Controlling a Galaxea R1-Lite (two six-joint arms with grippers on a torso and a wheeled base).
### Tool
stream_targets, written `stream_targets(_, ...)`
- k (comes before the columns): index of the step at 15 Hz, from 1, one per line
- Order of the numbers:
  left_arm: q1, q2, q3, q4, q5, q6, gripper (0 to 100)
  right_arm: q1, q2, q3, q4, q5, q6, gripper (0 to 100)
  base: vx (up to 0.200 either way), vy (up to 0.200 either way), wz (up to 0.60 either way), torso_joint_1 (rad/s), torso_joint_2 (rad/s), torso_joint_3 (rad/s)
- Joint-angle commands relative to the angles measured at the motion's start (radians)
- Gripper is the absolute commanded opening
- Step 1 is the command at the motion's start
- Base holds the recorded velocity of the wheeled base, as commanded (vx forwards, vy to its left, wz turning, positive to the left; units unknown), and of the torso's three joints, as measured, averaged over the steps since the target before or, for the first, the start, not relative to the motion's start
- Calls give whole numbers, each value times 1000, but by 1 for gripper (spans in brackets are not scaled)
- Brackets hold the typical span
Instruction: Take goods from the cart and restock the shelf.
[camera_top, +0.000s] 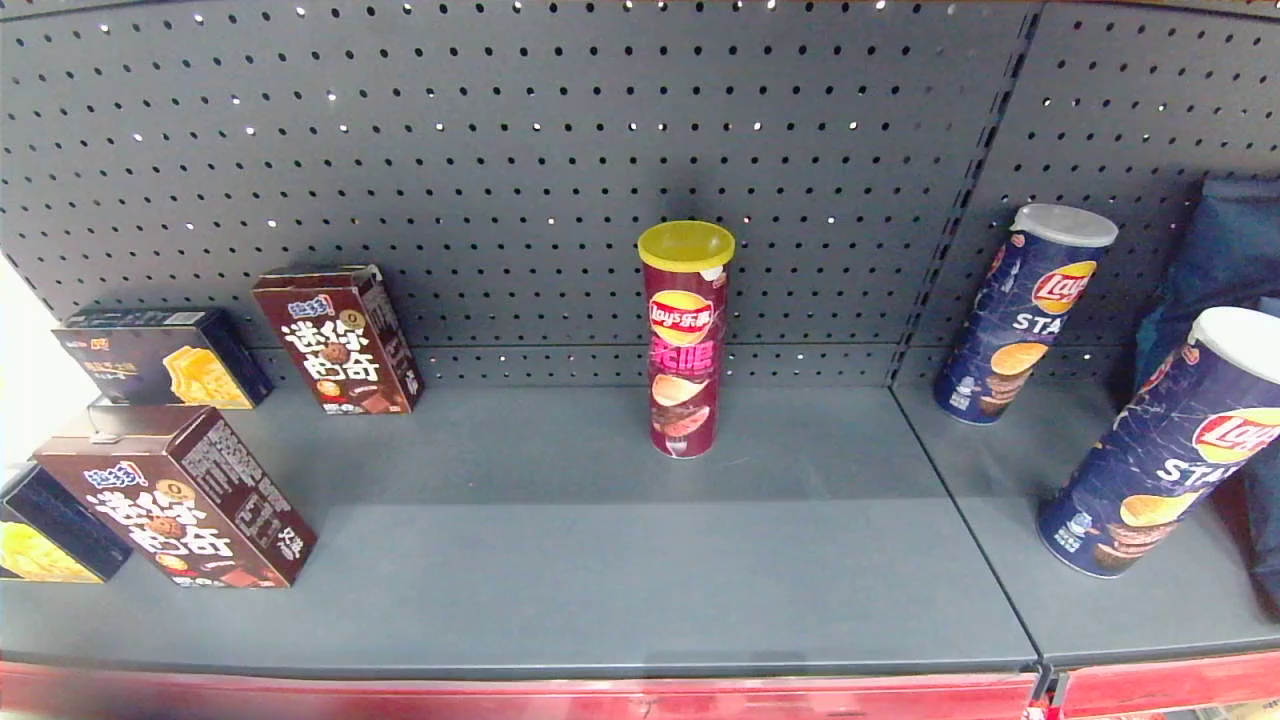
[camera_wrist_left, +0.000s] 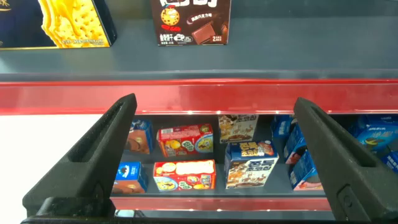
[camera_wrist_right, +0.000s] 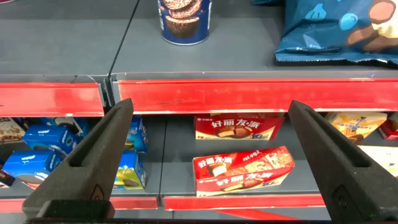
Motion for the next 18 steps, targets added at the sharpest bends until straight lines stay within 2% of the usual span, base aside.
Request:
stream_targets(1, 0, 1, 0, 0, 0, 0, 100, 0, 1, 0, -1, 0, 0, 100, 0, 0, 0, 0, 0, 0)
stream_targets(8, 0, 1, 0, 0, 0, 0, 100, 0, 1, 0, -1, 2, 0, 100, 0, 0, 0, 0, 0, 0)
stream_targets(18, 0, 1, 0, 0, 0, 0, 100, 0, 1, 0, 1, 0, -2, 100, 0, 0, 600, 5, 0, 1)
